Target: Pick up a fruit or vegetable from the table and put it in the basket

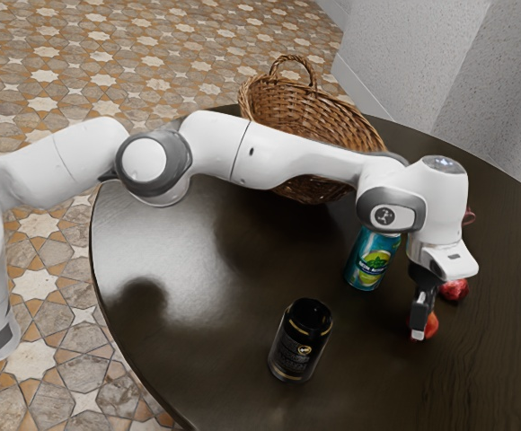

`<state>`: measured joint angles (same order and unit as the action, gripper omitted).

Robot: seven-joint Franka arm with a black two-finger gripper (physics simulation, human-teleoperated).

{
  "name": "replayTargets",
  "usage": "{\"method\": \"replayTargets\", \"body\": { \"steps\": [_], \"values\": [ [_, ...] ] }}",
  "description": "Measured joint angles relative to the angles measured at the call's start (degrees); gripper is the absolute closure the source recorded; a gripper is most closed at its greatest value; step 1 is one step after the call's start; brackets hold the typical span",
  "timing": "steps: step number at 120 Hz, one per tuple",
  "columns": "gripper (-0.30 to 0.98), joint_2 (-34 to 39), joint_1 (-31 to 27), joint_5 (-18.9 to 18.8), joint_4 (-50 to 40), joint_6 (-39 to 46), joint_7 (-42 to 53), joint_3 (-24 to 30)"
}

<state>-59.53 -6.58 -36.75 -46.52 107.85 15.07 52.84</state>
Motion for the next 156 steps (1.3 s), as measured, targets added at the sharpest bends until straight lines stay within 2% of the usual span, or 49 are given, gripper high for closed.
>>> {"method": "replayTargets", "body": {
  "steps": [11,30,43,53,67,83,95,102,114,156],
  "values": [
    [0.32,0.2,0.0,0.2,0.0,0.1,-0.3,-0.3],
    [0.37,3.2,-0.5,1.8,-0.7,0.1,-0.8,-2.2],
    [0.37,11.5,-0.9,3.6,-4.0,-0.2,-1.1,-6.4],
    [0.36,21.9,-1.1,7.0,-9.5,-0.7,-1.3,-12.3],
    [0.36,34.1,-3.9,10.4,-17.4,-1.7,-1.6,-17.0],
    [0.38,45.3,-5.6,14.3,-23.3,-5.1,-1.8,-25.8],
    [0.37,50.7,-5.6,17.7,-28.5,-7.2,-1.8,-32.3],
    [0.37,52.2,-6.8,19.5,-30.3,-8.3,-1.8,-34.7],
    [0.37,52.9,-9.9,21.0,-30.9,-10.1,-1.8,-35.8],
    [0.37,52.6,-19.6,21.8,-30.7,-14.5,-1.2,-35.7]
  ]
}}
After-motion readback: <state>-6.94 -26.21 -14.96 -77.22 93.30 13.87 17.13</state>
